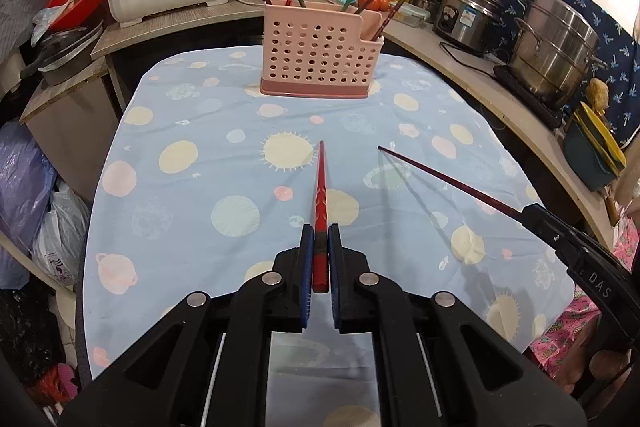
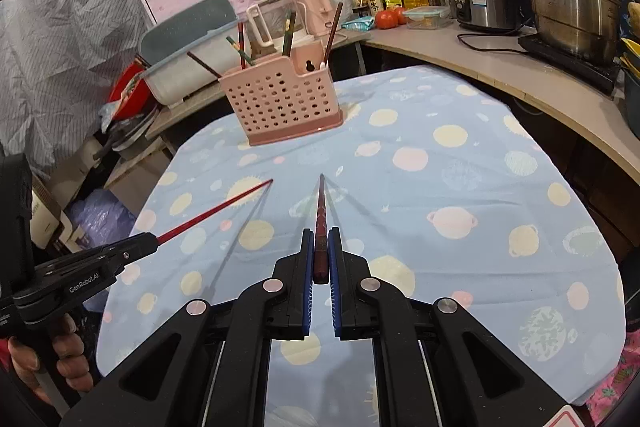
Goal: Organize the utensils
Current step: 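Lift both red chopsticks with both tools and carry them over the basket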
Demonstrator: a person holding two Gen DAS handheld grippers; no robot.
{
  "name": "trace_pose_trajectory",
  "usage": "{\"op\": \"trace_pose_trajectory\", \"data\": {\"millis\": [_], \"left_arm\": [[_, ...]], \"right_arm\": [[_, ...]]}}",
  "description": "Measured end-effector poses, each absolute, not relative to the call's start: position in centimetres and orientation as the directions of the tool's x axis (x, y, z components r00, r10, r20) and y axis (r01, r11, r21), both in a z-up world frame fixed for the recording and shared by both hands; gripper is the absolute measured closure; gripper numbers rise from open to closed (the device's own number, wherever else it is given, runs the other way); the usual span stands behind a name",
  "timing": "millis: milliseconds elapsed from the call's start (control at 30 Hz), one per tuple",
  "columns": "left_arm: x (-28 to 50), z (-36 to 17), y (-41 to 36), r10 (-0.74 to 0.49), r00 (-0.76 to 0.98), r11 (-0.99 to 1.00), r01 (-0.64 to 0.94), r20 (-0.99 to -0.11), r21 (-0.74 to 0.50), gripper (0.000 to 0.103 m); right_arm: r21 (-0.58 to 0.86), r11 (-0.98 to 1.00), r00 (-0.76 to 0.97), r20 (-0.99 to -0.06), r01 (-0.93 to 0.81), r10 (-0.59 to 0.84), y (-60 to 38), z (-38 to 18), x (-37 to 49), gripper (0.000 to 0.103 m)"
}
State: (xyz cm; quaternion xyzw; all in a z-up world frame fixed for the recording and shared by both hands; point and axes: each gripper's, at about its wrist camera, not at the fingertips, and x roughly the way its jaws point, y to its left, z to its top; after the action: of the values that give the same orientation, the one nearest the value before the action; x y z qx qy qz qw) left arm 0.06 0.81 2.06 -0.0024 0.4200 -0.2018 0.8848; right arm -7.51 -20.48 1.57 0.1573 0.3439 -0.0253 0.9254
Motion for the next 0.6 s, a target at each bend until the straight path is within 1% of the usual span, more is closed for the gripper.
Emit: {"op": "trace_pose_trajectory", "data": {"millis": [167,600], "left_arm": [[0.3,3.6,1.8,-0.366,0.589,0.920,0.343,-0.721,-0.188,0.096],[2.1,9.2,3.0,-0.381,0.675,0.921,0.340,-0.632,-0.191,0.096]], "right_arm": [[0.305,0.939,0.782,-0.619,0.158,0.070,-21.2,3.0,-7.6,0.096],[0.325,0.937,0.844,-0.532,0.126,0.071,-22.2,8.0,-5.8,0.096]]}}
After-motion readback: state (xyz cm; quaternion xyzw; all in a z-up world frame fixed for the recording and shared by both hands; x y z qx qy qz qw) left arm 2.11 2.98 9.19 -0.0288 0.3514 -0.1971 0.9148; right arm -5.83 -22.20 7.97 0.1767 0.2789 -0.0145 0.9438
